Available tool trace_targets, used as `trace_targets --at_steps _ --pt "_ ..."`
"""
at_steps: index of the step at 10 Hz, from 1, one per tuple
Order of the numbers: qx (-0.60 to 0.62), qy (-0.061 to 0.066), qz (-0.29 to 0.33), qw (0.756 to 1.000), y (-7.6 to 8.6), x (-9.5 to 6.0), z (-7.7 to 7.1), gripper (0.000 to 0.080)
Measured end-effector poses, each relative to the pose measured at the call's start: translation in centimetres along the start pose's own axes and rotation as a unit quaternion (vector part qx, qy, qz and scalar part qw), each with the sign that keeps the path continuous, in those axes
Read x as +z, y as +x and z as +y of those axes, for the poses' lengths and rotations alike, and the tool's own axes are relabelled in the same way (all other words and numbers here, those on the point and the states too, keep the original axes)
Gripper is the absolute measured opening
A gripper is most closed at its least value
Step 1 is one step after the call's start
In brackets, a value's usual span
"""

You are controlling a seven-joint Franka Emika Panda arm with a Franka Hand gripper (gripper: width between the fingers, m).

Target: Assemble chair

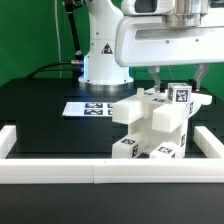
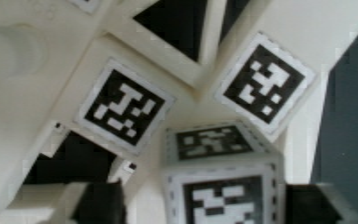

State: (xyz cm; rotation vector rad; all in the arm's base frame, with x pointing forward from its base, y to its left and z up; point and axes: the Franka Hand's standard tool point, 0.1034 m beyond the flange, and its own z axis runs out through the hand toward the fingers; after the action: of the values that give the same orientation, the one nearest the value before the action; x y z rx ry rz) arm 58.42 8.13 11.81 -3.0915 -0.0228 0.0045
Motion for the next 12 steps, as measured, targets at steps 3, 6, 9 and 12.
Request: trace_targets --at_steps 3,6,9,12 --pt "0.112 0.001 0.0 0.994 0.01 0.03 0.08 0.0284" --pt "0.229 0.001 0.0 0.973 0.02 0.02 0.08 0.0284" --pt "0.347 0.008 -0.002 0.938 0.04 0.02 0.0 0.0284" --pt "0.458 0.013 -0.005 0.889 0.07 0.02 -0.14 0.0284"
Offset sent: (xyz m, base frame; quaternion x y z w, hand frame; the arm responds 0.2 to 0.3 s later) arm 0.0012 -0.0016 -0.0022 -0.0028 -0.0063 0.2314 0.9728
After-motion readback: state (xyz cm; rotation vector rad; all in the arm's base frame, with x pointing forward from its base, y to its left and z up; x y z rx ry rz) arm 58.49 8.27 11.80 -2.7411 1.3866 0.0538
